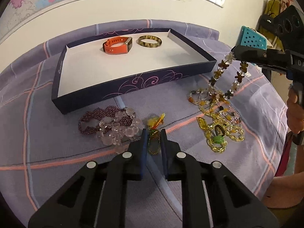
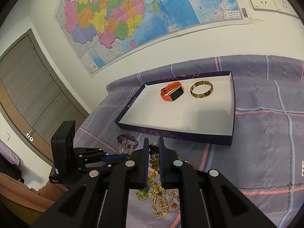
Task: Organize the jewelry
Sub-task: 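Grasp the small gold ring with the left tool while the right tool carries the bracelet, then lower the ring into the tray with the left tool while the right tool releases the bracelet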
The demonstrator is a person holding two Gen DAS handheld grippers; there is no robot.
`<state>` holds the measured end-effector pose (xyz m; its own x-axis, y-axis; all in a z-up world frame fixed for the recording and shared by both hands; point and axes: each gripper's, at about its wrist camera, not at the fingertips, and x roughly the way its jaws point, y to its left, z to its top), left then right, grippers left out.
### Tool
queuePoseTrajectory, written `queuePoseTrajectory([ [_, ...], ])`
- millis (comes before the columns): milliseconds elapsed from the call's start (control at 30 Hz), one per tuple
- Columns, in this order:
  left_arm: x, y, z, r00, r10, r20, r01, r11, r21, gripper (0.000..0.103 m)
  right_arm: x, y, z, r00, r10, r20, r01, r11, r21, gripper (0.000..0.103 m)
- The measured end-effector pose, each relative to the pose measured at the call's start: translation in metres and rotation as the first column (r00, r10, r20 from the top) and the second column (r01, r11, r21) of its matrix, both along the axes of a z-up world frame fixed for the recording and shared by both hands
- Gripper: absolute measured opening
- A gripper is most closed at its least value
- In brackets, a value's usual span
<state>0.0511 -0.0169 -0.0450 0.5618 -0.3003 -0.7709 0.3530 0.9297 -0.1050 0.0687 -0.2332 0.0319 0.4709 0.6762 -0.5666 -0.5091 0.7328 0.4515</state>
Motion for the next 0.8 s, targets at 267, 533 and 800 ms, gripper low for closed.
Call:
queuePoseTrajectory([
  [267, -0.01, 0.006, 0.013, 1.0, -0.006, 0.017, 0.007, 0.999, -0.051, 0.012, 0.003, 0.001, 0.007, 1.0, 0.002, 0.015, -0.002, 1.0, 0.01, 0.008],
  [533, -0.002, 0.013, 0.042, 0.997, -0.003, 0.08, 0.01, 0.995, -0.097, 0.012, 0.016, 0.004, 0.019, 0.999, -0.002, 0.048, 0.002, 1.0, 0.008, 0.008],
  [800, 0.031, 0.017, 0.059, 0.994, 0.027, 0.106, -0.016, 0.995, -0.097, 0.012, 0.043, 0.013, 0.026, 0.998, -0.007, 0.059, 0.006, 1.0, 0.014, 0.008],
])
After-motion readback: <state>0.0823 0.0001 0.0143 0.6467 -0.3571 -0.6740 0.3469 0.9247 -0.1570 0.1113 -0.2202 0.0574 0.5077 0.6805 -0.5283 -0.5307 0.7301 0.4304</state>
